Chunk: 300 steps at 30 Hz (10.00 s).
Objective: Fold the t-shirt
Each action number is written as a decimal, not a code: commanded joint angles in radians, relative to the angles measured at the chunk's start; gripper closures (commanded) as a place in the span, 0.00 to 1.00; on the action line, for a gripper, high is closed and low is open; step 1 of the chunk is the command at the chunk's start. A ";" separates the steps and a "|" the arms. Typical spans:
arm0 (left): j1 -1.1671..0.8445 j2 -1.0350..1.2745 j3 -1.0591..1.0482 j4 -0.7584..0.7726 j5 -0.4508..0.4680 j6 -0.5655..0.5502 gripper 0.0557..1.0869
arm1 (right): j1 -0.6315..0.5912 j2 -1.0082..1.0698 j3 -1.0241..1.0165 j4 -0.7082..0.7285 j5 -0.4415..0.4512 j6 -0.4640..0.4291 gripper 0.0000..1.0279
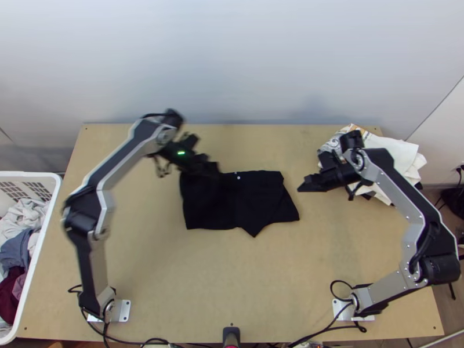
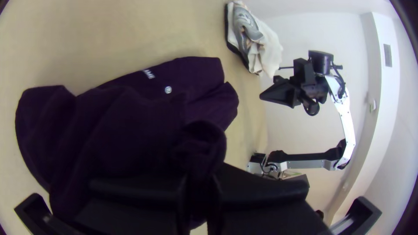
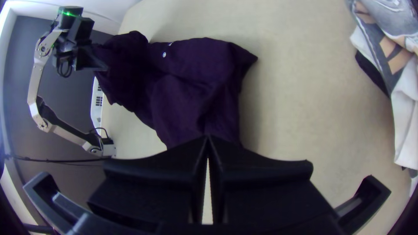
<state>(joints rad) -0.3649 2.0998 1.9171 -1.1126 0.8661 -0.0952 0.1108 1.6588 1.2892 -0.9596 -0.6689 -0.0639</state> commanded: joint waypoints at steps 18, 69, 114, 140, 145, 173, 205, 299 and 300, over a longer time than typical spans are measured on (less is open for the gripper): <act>-0.312 0.361 0.355 0.293 -0.058 -0.189 0.04 | -0.160 -0.140 -0.102 -0.014 -0.001 0.016 0.97; -0.137 0.115 0.266 -0.225 -0.042 0.210 0.04 | -0.023 -0.111 -0.103 0.010 0.000 0.022 0.97; -0.109 0.078 -0.205 0.249 -0.216 0.031 0.89 | 0.428 0.447 0.414 0.150 0.023 0.062 0.97; -0.089 0.066 -0.190 0.209 -0.248 0.075 0.89 | 0.055 -0.128 -0.179 -0.039 0.137 -0.142 0.97; -0.109 0.009 -0.188 0.143 -0.243 0.098 0.83 | 0.064 -0.134 -0.159 -0.056 0.137 -0.040 0.74; 0.037 -0.314 -0.153 -0.173 -0.245 0.224 0.06 | 0.397 0.214 0.271 0.036 0.032 0.029 0.97; 0.047 -0.399 -0.329 -0.124 -0.294 0.221 0.06 | -0.049 0.157 0.032 -0.027 0.069 -0.093 0.32; 0.060 -0.521 -0.537 -0.067 -0.458 0.222 0.06 | -0.014 0.272 0.550 -0.206 -0.396 0.088 0.97; 0.060 -0.521 -0.538 -0.066 -0.458 0.224 0.06 | -0.040 0.276 0.575 -0.215 -0.396 0.088 0.97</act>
<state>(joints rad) -0.3080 1.5757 1.3788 -1.1870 0.4072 0.1230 0.2054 1.9614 1.7557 -1.1034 -1.0630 0.0193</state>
